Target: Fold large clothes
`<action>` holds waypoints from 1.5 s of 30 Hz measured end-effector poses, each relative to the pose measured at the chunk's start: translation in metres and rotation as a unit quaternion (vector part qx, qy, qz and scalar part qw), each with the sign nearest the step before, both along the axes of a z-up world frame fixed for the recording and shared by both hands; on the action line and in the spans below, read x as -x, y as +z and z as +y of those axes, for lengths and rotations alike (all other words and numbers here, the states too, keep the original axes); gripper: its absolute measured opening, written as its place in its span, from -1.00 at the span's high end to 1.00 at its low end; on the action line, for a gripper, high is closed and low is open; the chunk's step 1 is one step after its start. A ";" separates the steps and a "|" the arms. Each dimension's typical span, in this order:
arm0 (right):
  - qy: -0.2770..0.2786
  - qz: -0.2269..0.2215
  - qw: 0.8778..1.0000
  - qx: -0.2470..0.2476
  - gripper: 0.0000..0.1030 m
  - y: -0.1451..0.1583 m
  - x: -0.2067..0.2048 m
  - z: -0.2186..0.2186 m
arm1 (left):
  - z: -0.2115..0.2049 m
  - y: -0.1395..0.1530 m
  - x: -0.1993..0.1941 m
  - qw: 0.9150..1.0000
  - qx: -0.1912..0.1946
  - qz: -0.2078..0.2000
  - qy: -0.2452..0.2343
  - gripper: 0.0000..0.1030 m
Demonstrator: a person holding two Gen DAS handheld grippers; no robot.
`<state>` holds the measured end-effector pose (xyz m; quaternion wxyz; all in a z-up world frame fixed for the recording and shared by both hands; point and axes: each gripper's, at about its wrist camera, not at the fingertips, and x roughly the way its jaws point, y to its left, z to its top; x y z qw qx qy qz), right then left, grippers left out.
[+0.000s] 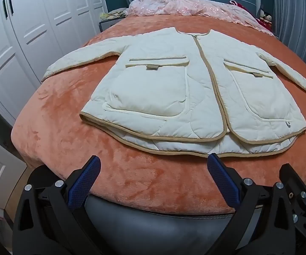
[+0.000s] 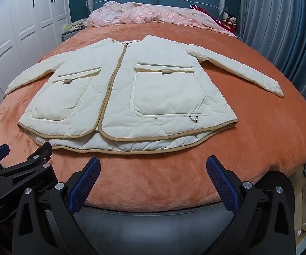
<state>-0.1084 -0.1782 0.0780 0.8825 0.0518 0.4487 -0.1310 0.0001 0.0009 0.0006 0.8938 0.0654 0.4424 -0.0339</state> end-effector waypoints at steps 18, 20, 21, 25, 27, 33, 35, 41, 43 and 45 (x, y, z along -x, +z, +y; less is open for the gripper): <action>0.000 0.001 1.000 0.001 -0.90 0.000 0.001 0.000 | -0.001 0.005 0.000 1.000 -0.012 -0.007 -0.001 -0.89; 0.000 0.000 1.000 0.001 -0.90 0.000 0.001 0.000 | -0.001 0.006 0.000 1.000 -0.011 -0.007 -0.001 -0.89; 0.000 0.001 1.000 0.001 -0.90 0.000 0.001 0.000 | -0.001 0.005 0.000 1.000 -0.012 -0.007 -0.001 -0.89; 0.000 0.001 1.000 0.001 -0.90 0.000 0.001 0.000 | -0.001 0.008 0.000 1.000 -0.011 -0.007 -0.001 -0.88; 0.000 0.001 1.000 0.001 -0.90 0.000 0.001 0.000 | -0.001 0.009 -0.001 1.000 -0.011 -0.007 -0.002 -0.88; 0.000 0.001 1.000 0.001 -0.90 0.000 0.001 0.001 | -0.001 0.014 -0.004 1.000 -0.010 -0.006 -0.002 -0.88; 0.000 0.001 1.000 0.001 -0.90 0.000 0.001 0.001 | 0.000 0.015 -0.005 1.000 -0.010 -0.005 -0.001 -0.88; 0.000 0.001 1.000 0.001 -0.90 0.000 0.001 0.001 | -0.001 0.009 0.002 1.000 -0.010 -0.008 -0.001 -0.88; 0.000 0.001 1.000 0.001 -0.90 0.000 0.001 0.001 | 0.000 0.008 0.003 1.000 -0.010 -0.008 -0.001 -0.88; 0.000 0.001 1.000 0.001 -0.90 0.000 0.001 0.000 | 0.000 0.010 0.003 1.000 -0.010 -0.008 -0.001 -0.88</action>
